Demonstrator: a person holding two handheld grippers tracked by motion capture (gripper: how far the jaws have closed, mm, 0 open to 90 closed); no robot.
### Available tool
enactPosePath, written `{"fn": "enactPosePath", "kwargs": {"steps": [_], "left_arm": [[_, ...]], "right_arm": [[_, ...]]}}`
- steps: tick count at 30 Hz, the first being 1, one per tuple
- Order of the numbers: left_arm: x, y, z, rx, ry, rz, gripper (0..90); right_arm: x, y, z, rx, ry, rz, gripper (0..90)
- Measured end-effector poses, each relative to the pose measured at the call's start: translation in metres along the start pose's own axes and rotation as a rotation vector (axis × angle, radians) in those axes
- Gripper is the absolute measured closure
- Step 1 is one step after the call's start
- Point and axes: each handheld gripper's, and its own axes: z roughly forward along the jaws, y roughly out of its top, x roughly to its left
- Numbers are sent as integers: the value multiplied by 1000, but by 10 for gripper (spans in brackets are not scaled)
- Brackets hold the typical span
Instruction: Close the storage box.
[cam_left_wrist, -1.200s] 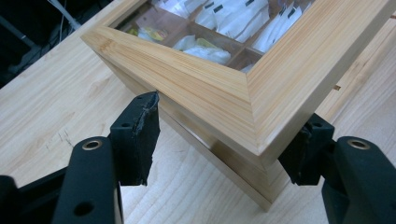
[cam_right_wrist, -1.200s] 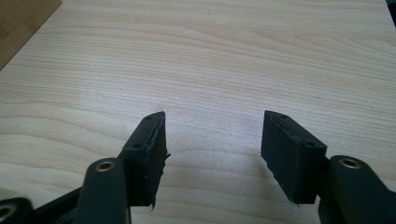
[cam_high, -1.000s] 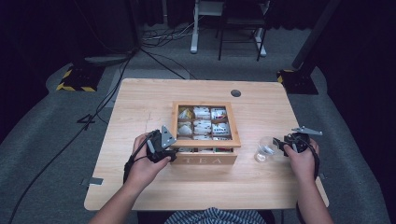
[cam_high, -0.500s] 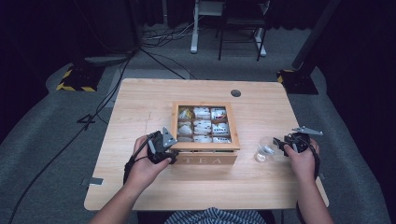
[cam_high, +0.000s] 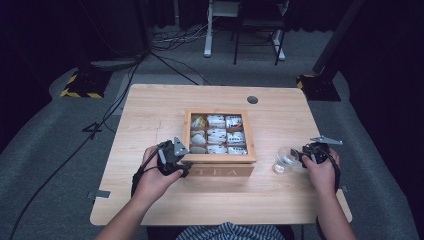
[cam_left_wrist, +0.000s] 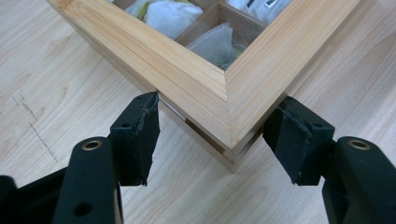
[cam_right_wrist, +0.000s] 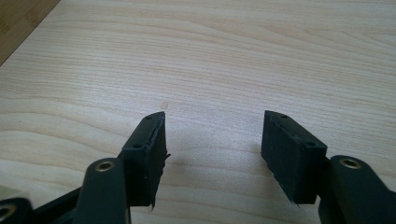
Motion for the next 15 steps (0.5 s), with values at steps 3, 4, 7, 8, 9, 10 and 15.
{"fn": "enactPosePath", "kwargs": {"steps": [3, 4, 7, 8, 9, 10, 15], "left_arm": [[0, 0, 1, 18, -13, -1, 370], [0, 0, 2, 20, -16, -4, 369], [0, 0, 2, 31, -23, -6, 369], [0, 0, 2, 31, -24, -6, 369], [0, 0, 2, 32, -24, -7, 369], [0, 0, 3, 33, -25, -8, 369], [0, -1, 4, 46, -33, -9, 369]], "right_arm": [[-1, 0, 0, 0, -1, 3, 413], [-1, 0, -1, 0, -1, 4, 413], [-1, 0, 0, -1, 1, 2, 413], [-1, 0, 0, -1, 1, 2, 413], [-1, 0, 0, -1, 1, 2, 413], [-1, 0, 0, 0, 1, 3, 413], [-1, 0, 0, 2, 1, 3, 412]]}}
